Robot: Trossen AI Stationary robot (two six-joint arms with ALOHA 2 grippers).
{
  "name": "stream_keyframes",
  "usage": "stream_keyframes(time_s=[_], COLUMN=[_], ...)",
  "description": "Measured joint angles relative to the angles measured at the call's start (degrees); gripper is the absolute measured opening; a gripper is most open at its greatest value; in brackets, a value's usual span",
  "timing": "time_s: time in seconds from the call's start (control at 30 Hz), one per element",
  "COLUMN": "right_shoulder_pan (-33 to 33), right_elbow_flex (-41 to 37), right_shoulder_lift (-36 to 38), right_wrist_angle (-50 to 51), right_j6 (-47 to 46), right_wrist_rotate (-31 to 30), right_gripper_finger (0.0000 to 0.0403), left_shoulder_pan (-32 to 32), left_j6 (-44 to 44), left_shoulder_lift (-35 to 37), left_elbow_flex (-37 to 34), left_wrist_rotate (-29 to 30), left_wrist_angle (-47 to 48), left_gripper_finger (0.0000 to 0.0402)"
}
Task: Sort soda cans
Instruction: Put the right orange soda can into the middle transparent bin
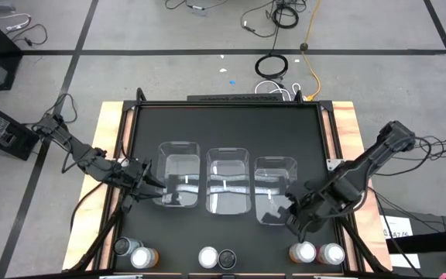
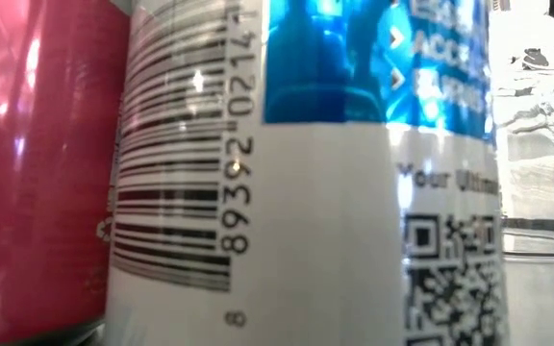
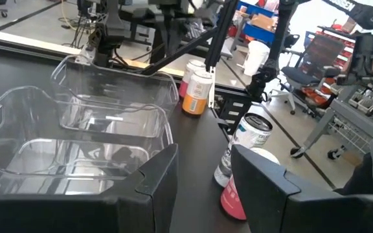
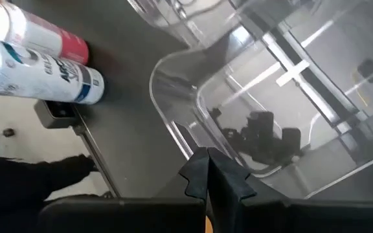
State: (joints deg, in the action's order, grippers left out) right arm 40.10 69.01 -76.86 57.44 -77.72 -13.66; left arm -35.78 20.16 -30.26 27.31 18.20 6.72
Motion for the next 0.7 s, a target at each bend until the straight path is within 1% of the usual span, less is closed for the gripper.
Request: stream_keyframes(time_s=[0.1,0.33,0.7], right_shoulder_pan=[-0.02,0.02,0.00], right_elbow_flex=[0.00,0.00,0.00], right_shoulder_lift=[-0.86,-0.40,-0.40], right_wrist_angle=[-0.51,-0.47,-0.47], right_j6=[-0.01,-0.99,-1.08], right_wrist_rotate=[0.71,1.99,1.94], right_gripper_finger=[0.0000,0.0000,0.0001], left_shoulder_pan=[0.01,0.01,0.01], left_j6=[0.02,0.33,0.37], left_shoulder_lift=[0.00,0.00,0.00], left_elbow_flex=[0.00,0.00,0.00], left_wrist_rotate=[0.00,0.00,0.00], left_wrist_angle=[0.00,-0.17,-0.20], left_gripper_finger=[0.0152,0.0152,0.0152])
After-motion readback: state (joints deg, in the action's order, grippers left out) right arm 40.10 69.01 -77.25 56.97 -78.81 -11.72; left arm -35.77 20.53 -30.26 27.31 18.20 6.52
